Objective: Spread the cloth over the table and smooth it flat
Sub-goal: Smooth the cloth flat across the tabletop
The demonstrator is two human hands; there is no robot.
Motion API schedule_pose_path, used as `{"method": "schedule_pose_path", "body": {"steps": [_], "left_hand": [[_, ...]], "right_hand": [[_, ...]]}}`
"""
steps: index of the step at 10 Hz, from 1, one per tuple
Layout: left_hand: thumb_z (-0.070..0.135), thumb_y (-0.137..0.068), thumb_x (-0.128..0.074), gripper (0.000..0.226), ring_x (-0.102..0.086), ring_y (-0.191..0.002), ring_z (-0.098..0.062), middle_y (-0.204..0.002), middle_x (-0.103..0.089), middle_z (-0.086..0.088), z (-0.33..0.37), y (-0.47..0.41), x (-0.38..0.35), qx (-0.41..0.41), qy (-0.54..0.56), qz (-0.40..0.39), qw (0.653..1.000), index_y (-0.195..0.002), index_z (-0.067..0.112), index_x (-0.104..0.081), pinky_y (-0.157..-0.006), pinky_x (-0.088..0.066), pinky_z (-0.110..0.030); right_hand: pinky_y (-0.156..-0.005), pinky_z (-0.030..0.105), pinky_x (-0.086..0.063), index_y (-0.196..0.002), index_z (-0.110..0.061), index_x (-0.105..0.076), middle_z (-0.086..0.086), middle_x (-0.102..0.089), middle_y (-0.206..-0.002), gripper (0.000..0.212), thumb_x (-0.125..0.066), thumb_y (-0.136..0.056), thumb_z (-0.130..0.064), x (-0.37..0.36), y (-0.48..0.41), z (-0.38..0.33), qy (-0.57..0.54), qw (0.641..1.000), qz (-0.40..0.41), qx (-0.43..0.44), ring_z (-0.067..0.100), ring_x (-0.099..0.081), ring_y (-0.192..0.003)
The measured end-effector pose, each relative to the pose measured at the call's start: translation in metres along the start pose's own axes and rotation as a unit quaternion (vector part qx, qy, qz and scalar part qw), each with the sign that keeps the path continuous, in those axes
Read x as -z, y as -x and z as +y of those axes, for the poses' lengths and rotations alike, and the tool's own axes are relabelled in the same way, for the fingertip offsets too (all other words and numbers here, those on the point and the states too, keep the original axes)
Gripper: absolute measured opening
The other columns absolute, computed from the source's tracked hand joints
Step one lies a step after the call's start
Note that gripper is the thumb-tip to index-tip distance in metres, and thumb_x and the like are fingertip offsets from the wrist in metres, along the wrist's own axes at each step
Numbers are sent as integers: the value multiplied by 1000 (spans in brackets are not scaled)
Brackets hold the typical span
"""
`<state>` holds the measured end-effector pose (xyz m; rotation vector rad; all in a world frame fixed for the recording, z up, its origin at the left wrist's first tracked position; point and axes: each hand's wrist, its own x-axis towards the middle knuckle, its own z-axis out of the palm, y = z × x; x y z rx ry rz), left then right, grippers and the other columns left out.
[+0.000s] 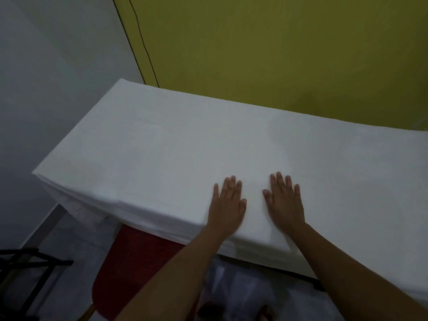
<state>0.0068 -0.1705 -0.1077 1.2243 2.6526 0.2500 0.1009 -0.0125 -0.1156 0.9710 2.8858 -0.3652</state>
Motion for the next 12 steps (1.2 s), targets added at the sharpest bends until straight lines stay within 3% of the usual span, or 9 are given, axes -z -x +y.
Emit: {"method": "schedule_pose_path", "body": {"steps": [1,2,3,5,7,8,9,10,12], "left_hand": [[36,-90,-31,58,-49,-130,-28,-141,-50,-14,17,-2,-9,25,-11,-10,1000,-134,7,-54,-104,-35,-57],[44,-89,-7,72,-21,-146,-24,-157,-20,-8,10,0,-11,33,-29,-23,999,-150,10,-27,-117,-12,-48],[50,-83,8,81,-3,-149,-20,-160,-5,-6,11,4,-16,65,-24,11,998,-153,14,-10,-118,3,-42],[47,-91,-1,72,-3,-149,-24,-160,-3,-10,18,19,-20,125,-12,18,992,-153,11,-7,-118,0,-45],[43,-98,-6,65,0,-148,-28,-160,2,-14,21,54,-24,159,-19,5,987,-152,7,-1,-119,-3,-47],[44,-97,0,66,3,-148,-26,-160,6,-13,23,65,-16,173,-32,-27,984,-152,7,4,-119,-1,-45],[40,-103,-8,61,7,-148,-27,-160,10,-14,25,66,3,192,-69,-47,978,-151,5,7,-119,0,-47],[42,-103,-11,62,4,-148,-25,-161,6,-12,30,51,43,212,-69,-42,974,-152,8,2,-119,-1,-46],[46,-102,-12,63,1,-149,-23,-161,1,-9,28,10,154,201,-44,34,978,-154,11,-6,-119,0,-46]], "right_hand": [[-119,45,0,-152,-17,-9,3,-7,-160,60,-15,-100,-46,3,15,42,3,999,18,-48,24,0,-147],[-118,47,-2,-152,-16,-12,4,-10,-160,59,-16,-100,-44,10,40,86,-12,992,33,-118,25,-4,-147],[-117,48,-4,-152,-16,-15,5,-13,-160,59,-20,-100,-43,15,76,138,-15,984,46,-174,27,-7,-147],[-115,50,-9,-150,-17,-23,7,-20,-158,61,-26,-97,-48,17,155,229,-10,962,59,-267,31,-14,-145],[-110,59,-19,-144,-2,-34,17,-31,-152,60,-38,-97,-39,17,182,245,-53,943,65,-324,40,-25,-139],[-112,56,-16,-145,-5,-33,13,-28,-154,56,-37,-98,-36,29,169,226,-41,959,46,-276,37,-22,-142],[-117,49,-12,-150,-10,-22,9,-17,-158,57,-30,-101,-37,45,137,199,-2,990,11,-144,31,-12,-146],[-118,44,-3,-152,-16,-8,4,-2,-161,57,-18,-102,-41,79,94,159,28,998,-44,-44,26,0,-147],[-117,48,-3,-152,-16,-12,3,-3,-161,58,-20,-102,-43,169,15,61,42,995,-54,76,28,-1,-147]]}}
